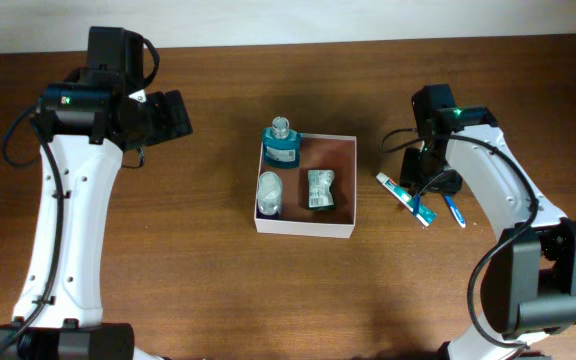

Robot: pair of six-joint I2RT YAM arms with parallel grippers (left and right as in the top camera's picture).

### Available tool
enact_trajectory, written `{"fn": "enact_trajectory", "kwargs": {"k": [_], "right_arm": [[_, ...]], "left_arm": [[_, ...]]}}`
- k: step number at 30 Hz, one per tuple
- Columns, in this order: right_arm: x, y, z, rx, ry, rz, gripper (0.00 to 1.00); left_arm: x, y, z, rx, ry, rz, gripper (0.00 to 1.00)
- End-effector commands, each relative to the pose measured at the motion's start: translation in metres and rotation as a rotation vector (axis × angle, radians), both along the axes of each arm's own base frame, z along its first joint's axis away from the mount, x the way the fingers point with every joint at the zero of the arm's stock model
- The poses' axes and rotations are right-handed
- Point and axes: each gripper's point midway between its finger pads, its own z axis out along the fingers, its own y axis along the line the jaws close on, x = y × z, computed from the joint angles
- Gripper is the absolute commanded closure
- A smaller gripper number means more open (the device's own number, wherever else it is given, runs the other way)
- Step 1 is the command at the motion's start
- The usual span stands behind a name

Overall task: Pack container
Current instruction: 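Move right gripper over the blue razor and lower onto its handle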

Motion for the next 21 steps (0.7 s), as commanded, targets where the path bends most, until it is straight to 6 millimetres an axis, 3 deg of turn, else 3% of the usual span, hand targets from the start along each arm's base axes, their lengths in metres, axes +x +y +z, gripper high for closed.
{"fn": "enact_trajectory", "kwargs": {"k": [1, 21], "right_arm": [[0.0020, 0.0013, -0.0046, 0.031, -0.003, -0.017, 0.48], [0.0088, -0.0052, -0.0112, 0.077, -0.016, -0.053, 0.56]], "left_arm": [[-0.0006, 0.0017, 0.0069, 0.000, -0.019, 0.008, 0.01], [-0.0006, 0.0017, 0.0069, 0.000, -0.019, 0.008, 0.01]]}}
